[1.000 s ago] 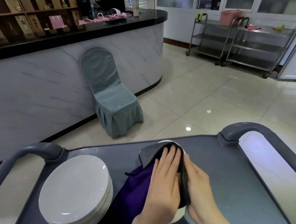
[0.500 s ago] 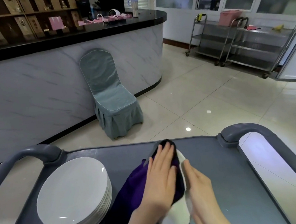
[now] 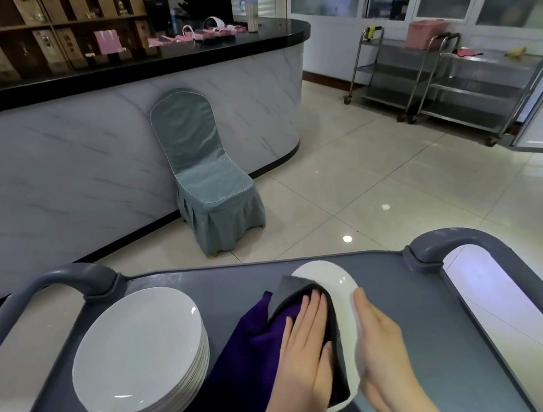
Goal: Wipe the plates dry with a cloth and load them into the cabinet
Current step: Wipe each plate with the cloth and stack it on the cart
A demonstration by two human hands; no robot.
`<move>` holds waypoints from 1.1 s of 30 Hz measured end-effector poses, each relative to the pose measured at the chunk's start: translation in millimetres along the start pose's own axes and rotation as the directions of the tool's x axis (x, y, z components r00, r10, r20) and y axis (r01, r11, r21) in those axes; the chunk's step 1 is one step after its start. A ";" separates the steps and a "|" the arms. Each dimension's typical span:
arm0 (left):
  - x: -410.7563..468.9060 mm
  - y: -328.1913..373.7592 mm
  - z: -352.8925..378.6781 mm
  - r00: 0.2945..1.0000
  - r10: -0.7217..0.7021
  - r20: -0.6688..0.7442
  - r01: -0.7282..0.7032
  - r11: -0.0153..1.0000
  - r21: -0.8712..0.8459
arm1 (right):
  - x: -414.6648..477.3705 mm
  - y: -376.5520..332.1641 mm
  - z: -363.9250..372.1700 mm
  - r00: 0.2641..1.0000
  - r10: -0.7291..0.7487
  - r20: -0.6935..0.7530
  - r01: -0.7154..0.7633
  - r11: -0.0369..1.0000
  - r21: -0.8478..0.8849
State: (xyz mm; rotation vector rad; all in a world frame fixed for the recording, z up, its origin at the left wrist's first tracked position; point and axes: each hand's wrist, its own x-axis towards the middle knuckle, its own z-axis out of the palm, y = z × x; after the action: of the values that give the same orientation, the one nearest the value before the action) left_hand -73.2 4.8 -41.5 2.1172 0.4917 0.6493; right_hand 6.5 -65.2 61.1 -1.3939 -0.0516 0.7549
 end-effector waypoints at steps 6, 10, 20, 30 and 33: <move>-10.8 -12.6 -19.9 0.981 -0.188 0.040 0.181 0.974 0.132 | 6.2 -11.4 -3.0 0.996 -0.089 -0.019 0.089 0.996 0.009; -21.2 3.0 -5.6 0.994 -0.086 0.063 0.071 0.977 0.202 | 2.5 -4.7 0.2 0.993 -0.117 -0.016 0.116 0.992 -0.043; -33.8 -27.0 -29.7 0.967 -0.230 0.110 0.223 0.972 0.072 | -8.7 19.3 3.6 0.961 -0.222 0.168 0.266 0.907 -0.325; -38.7 -13.8 -120.8 0.679 -0.730 -0.079 0.477 0.521 -0.708 | -8.3 35.4 27.5 0.544 -0.448 0.710 0.836 0.216 -0.504; -37.6 -2.1 -152.8 0.620 -0.775 -0.125 0.354 0.418 -0.836 | -17.3 47.3 46.1 0.316 -0.429 0.846 0.927 -0.051 -0.372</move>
State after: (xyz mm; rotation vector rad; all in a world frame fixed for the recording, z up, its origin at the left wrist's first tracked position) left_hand -195.5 78.9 24.1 0.8151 1.0103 0.7877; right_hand -49.0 -34.8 35.6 -1.7224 -1.8198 -0.0207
